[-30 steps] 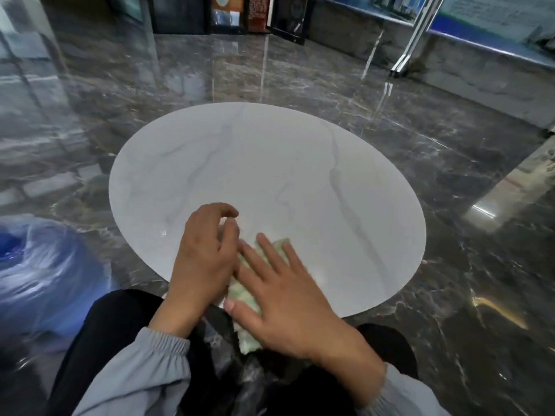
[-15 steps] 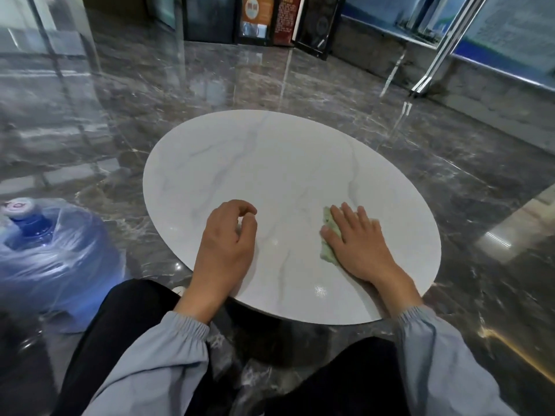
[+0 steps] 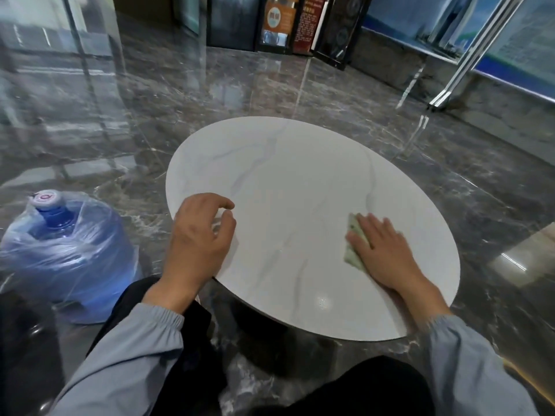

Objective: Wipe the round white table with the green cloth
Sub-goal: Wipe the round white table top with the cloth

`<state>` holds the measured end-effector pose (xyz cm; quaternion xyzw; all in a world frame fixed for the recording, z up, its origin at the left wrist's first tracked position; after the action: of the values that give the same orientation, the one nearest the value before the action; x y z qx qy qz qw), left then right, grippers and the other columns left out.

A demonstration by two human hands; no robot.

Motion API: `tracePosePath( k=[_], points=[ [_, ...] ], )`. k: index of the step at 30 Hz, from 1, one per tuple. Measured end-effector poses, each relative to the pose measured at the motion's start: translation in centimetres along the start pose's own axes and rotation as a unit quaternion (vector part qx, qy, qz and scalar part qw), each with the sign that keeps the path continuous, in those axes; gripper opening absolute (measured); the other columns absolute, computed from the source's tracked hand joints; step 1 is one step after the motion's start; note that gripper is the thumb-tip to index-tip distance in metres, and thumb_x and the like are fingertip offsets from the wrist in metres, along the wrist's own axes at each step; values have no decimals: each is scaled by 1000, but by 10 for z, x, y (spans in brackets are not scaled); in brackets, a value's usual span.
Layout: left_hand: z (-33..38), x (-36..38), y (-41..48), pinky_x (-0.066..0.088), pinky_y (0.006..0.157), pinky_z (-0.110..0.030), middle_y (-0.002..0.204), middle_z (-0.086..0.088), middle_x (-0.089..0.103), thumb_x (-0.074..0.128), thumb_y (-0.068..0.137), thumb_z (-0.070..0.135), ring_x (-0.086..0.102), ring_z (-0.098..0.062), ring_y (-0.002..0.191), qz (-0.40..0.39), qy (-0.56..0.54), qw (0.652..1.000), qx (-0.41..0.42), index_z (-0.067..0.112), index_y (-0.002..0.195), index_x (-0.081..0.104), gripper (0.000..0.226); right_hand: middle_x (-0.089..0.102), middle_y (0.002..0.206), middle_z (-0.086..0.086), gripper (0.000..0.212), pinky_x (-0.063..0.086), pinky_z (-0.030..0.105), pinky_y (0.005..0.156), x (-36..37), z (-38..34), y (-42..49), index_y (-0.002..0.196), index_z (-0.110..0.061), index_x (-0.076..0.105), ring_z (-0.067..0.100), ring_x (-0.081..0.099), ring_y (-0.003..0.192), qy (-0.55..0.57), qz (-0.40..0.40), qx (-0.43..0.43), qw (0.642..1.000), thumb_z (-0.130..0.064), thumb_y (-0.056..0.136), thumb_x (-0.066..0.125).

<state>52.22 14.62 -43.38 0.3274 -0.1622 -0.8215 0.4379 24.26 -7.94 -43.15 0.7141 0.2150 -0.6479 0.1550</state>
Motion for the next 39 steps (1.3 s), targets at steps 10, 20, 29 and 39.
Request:
tracePosePath(
  k=[10, 20, 29, 39],
  points=[
    [-28, -2, -1, 24, 128, -46, 152, -1, 54, 38, 109, 29, 33, -22, 154, 31, -15, 999, -37, 14, 136, 62, 40, -9, 172, -21, 74, -15, 43, 126, 36, -190, -73, 163, -46, -4, 9, -22, 156, 3, -22, -279, 960, -78, 97, 5],
    [-31, -1, -1, 25, 124, -30, 145, 6, 58, 35, 108, 43, 38, -14, 150, 34, -37, 998, -45, 18, 130, 66, 46, 0, 175, -8, 72, 2, 50, 127, 5, -92, 7, 165, -39, 1, 22, -8, 160, -14, -39, -31, 999, -66, 99, 17],
    [-33, -5, 1, 37, 119, -46, 140, -1, 63, 38, 108, 31, 48, -19, 143, 53, -77, 996, 4, 9, 124, 67, 40, -9, 169, -30, 66, -11, 35, 126, 34, -180, -55, 159, -58, -4, 0, -21, 155, 17, -12, -274, 961, -80, 99, 11],
    [-60, -11, -1, 19, 129, -38, 163, -7, 43, 36, 108, 25, 20, -26, 162, 53, -120, 991, 12, 5, 134, 59, 40, -9, 174, -11, 72, -7, 53, 127, 30, -217, -21, 164, -42, -4, 21, -18, 159, -21, -24, -192, 981, -71, 100, 11]
  ],
)
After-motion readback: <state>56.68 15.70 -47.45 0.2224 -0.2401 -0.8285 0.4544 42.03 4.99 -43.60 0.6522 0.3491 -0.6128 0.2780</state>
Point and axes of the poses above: each hand's wrist, its own y-axis towards the middle knuckle, its own x-axis out of the palm, z = x × y, the point moved 4 cm from there along y, towards the middle knuckle
